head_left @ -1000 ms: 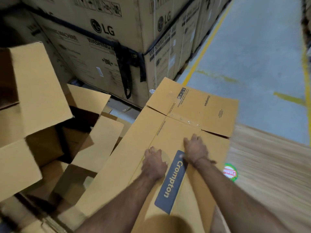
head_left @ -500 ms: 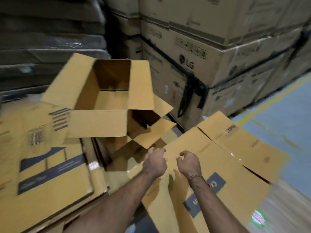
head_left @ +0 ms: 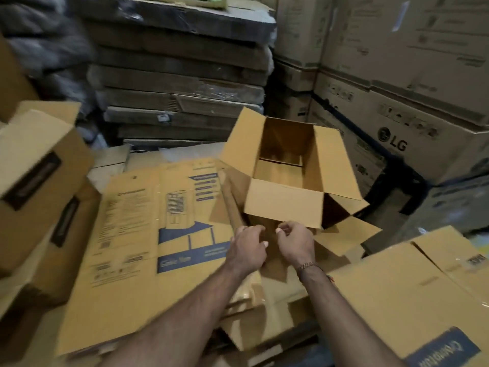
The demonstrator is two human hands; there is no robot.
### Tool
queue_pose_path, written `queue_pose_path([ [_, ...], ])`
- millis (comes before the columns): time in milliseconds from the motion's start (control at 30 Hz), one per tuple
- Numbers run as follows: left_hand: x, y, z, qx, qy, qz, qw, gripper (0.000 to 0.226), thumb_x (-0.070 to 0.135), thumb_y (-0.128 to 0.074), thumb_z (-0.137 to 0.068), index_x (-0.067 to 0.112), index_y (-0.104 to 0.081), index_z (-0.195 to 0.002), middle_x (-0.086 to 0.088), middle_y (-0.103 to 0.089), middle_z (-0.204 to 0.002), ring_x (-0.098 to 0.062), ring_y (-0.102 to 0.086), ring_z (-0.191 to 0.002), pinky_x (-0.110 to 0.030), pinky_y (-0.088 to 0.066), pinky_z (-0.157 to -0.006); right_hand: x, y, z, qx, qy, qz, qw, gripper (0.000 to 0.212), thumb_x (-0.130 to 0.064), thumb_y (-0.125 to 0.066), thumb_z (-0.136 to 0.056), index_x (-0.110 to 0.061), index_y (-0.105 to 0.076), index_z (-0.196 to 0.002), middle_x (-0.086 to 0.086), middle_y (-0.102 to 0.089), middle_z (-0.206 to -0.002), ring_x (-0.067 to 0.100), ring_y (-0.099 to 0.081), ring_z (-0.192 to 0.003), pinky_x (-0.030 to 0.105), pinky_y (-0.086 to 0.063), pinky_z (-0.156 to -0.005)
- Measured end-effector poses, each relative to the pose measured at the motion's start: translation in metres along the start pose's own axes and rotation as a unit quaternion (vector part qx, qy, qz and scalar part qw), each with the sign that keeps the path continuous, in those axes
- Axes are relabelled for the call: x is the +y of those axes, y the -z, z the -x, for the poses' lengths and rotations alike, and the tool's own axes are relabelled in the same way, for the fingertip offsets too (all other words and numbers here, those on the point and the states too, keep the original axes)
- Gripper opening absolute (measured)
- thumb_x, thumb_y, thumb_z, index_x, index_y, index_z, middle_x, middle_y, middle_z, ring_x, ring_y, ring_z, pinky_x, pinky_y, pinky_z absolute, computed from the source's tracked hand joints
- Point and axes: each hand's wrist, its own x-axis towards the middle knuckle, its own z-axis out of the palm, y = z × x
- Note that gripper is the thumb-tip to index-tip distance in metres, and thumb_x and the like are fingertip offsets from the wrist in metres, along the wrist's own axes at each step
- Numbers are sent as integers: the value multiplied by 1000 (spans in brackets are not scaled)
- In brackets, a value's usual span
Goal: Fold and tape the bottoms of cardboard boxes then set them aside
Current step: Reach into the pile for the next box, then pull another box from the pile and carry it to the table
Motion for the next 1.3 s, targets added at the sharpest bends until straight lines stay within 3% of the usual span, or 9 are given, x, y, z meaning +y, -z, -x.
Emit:
queue_pose_path([
  [233, -119, 72, -11, 17, 48, 27, 998, 41, 36, -60, -102, 23, -59, -141, -3, -64, -139, -28, -59, -127, -48, -52, -101, -105, -82, 47, -58, 90, -21, 994, 18, -29, -68, -95, -19, -78, -107, -3, -78, -101, 15, -70, -95, 30, -56, -87],
  [367, -139, 84, -25, 38, 64, 87, 993, 44, 35, -61, -102, 21, -58, -143, -2, -63, -141, -25, -59, -127, -43, -52, -100, -117, -98, 52, -75, 107, 2, 991, 18, -28, -69, -97, -20, -77, -111, -5, -76, -103, 12, -68, -94, 28, -57, -83],
  [600, -151, 87, -45, 51, 78, 95, 991, 46, 36, -64, -100, 24, -58, -144, 1, -62, -141, -23, -59, -128, -40, -53, -99, -129, -115, 16, -79, 120, 24, 989, 21, -28, -67, -99, -23, -74, -119, -8, -74, -111, 11, -67, -103, 38, -60, -92],
  [800, -197, 150, -57, 166, 113, 19, 979, 42, 34, -66, -97, 28, -61, -138, 3, -65, -136, -24, -56, -130, -42, -48, -105, -192, -170, -23, -114, 222, 38, 968, 22, -24, -64, -99, -18, -76, -116, -3, -78, -108, 17, -72, -99, 26, -52, -83],
  [933, -254, 225, -39, 336, 158, -71, 926, 33, 29, -66, -98, 27, -64, -131, 5, -64, -130, -19, -55, -127, -39, -41, -108, -256, -227, -6, -163, 281, 1, 946, 21, -22, -65, -98, -17, -76, -115, -2, -77, -109, 19, -72, -97, 29, -55, -85],
  [1067, -336, 318, -17, 489, 278, -61, 825, 45, 29, -69, -96, 23, -57, -139, 0, -57, -141, -24, -47, -136, -48, -41, -113, -319, -279, 29, -224, 344, -2, 912, 25, -30, -62, -101, -22, -72, -123, -6, -74, -112, 15, -69, -97, 33, -57, -88],
  [1200, -437, 395, 3, 488, 407, -33, 771, 64, 32, -73, -90, 15, -47, -146, -15, -43, -154, -37, -35, -143, -52, -30, -117, -375, -331, 57, -227, 362, -5, 904, 24, -31, -61, -101, -26, -72, -121, -10, -73, -109, 13, -68, -97, 39, -60, -87],
  [1300, -497, 433, 16, 419, 419, -166, 788, 65, 40, -76, -87, 13, -50, -141, -18, -46, -151, -38, -38, -142, -53, -28, -119, -412, -370, 84, -235, 348, -15, 907, 22, -31, -61, -100, -27, -73, -119, -11, -74, -110, 10, -68, -96, 38, -61, -87],
])
